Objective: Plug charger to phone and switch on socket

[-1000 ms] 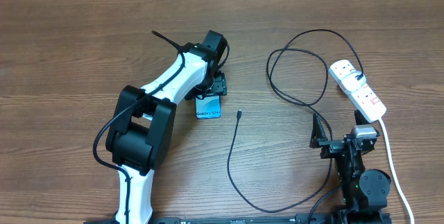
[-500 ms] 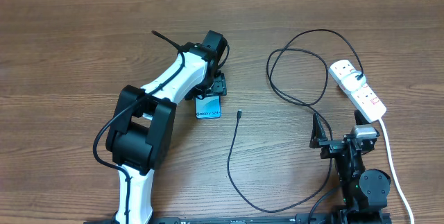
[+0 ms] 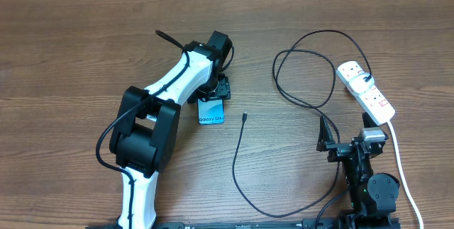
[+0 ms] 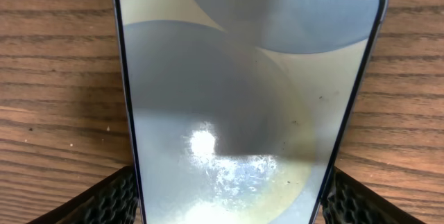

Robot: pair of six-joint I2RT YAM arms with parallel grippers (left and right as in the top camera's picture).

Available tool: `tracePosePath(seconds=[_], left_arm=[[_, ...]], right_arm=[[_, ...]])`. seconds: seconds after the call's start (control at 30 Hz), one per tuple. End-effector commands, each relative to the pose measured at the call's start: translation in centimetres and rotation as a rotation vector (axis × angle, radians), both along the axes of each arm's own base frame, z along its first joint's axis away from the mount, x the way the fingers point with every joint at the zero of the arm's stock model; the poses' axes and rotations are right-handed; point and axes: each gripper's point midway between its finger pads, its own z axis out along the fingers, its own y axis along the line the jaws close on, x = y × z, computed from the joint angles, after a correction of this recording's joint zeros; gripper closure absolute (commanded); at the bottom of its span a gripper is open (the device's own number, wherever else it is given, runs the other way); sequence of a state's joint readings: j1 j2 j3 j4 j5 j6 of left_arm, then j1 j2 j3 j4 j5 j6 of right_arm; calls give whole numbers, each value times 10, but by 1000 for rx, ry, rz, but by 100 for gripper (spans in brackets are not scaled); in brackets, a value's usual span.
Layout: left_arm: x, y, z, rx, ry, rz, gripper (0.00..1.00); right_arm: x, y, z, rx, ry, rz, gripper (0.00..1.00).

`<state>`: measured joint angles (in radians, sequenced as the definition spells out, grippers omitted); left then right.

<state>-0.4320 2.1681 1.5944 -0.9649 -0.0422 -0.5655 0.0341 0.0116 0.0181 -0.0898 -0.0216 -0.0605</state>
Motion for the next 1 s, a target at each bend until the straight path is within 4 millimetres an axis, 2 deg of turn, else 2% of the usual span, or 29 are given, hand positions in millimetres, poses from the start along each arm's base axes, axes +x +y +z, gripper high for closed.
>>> tracePosePath(seconds=[0.0, 0.23, 0.33, 0.53, 0.67, 0.73, 0.87, 0.97], left_arm=[[7, 1, -1, 18, -12, -21, 22], [1, 3, -6, 27, 7, -49, 11], [-5, 6, -12, 34, 23, -49, 0], [-15, 9, -19, 38, 56, -50, 0], [-18, 10, -20, 40, 63, -51, 12], [-18, 10, -20, 40, 63, -50, 14], [-18, 10, -20, 43, 63, -51, 15], [-18, 10, -20, 43, 64, -51, 10]], right_arm=[[0, 0, -1, -4, -5, -1, 0], [0, 0, -1, -4, -5, -1, 0], [0, 0, -1, -4, -5, -1, 0], [0, 0, -1, -4, -5, -1, 0], [0, 0, -1, -4, -5, -1, 0], [0, 0, -1, -4, -5, -1, 0], [0, 0, -1, -4, -5, -1, 0], [0, 0, -1, -4, -5, -1, 0]])
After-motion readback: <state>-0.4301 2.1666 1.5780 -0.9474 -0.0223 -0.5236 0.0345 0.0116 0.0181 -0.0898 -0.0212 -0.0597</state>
